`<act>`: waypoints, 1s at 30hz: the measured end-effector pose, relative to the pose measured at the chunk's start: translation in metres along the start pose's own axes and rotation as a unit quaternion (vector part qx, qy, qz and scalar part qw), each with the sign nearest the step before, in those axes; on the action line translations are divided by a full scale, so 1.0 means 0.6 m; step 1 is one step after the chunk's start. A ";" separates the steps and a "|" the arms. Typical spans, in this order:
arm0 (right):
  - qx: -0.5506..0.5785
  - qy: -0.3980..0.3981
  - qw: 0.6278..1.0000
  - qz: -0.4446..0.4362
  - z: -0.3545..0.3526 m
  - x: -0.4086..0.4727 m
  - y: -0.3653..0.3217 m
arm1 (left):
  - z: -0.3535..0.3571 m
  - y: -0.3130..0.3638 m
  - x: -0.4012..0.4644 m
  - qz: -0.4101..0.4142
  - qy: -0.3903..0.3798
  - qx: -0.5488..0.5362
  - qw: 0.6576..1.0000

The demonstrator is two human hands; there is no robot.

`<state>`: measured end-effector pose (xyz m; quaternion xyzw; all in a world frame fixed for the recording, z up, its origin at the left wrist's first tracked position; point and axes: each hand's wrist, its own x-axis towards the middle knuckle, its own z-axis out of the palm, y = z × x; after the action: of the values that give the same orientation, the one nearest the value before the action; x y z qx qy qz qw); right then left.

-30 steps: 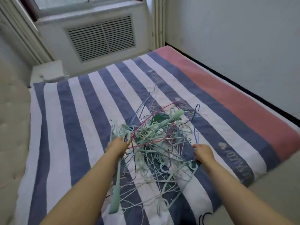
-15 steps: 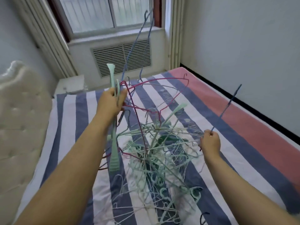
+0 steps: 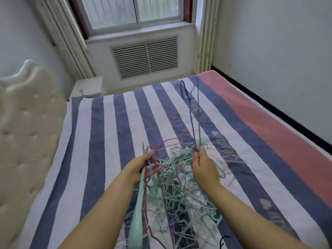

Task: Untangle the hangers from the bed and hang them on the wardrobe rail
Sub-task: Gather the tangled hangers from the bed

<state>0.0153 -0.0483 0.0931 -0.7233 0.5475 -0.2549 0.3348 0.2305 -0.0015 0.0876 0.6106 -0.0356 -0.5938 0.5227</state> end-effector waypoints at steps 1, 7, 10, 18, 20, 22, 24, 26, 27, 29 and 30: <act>-0.023 -0.039 0.999 -0.019 0.017 -0.011 -0.011 | 0.001 -0.001 -0.001 0.004 -0.002 -0.025 1.000; -0.101 -0.208 0.971 -0.055 0.103 -0.068 -0.055 | 0.004 -0.025 -0.014 0.059 -0.061 -0.021 0.996; -0.077 -0.220 0.971 -0.061 0.105 -0.068 -0.059 | 0.003 -0.027 -0.013 0.059 -0.043 -0.021 0.997; 0.120 -0.342 0.929 -0.067 0.126 -0.066 -0.031 | 0.014 -0.020 -0.008 0.041 0.113 0.071 0.990; 0.249 -0.303 0.920 0.008 0.131 -0.055 -0.006 | 0.002 -0.015 -0.009 0.068 0.109 0.076 0.989; 0.290 -0.204 0.927 0.126 0.134 -0.035 0.039 | -0.011 -0.004 -0.017 0.110 0.102 0.090 0.985; 0.243 -0.154 0.931 0.223 0.135 -0.016 0.095 | -0.015 0.017 -0.037 0.153 0.095 0.112 0.977; 0.167 -0.153 0.938 0.263 0.128 -0.005 0.134 | -0.009 0.044 -0.063 0.187 0.074 0.122 0.972; 0.142 -0.144 0.943 0.265 0.121 0.001 0.140 | -0.003 0.060 -0.080 0.197 0.054 0.119 0.972; 0.084 -0.104 0.963 0.233 0.098 0.015 0.129 | 0.008 0.095 -0.114 0.207 0.012 0.103 0.973; 0.016 -0.069 0.980 0.189 0.086 0.027 0.119 | 0.014 0.113 -0.133 0.207 -0.010 0.109 0.972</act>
<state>0.0132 -0.0658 0.0050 -0.6171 0.6457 -0.1458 0.4254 0.2399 0.0160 0.1908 0.6374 -0.2309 -0.4713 0.5642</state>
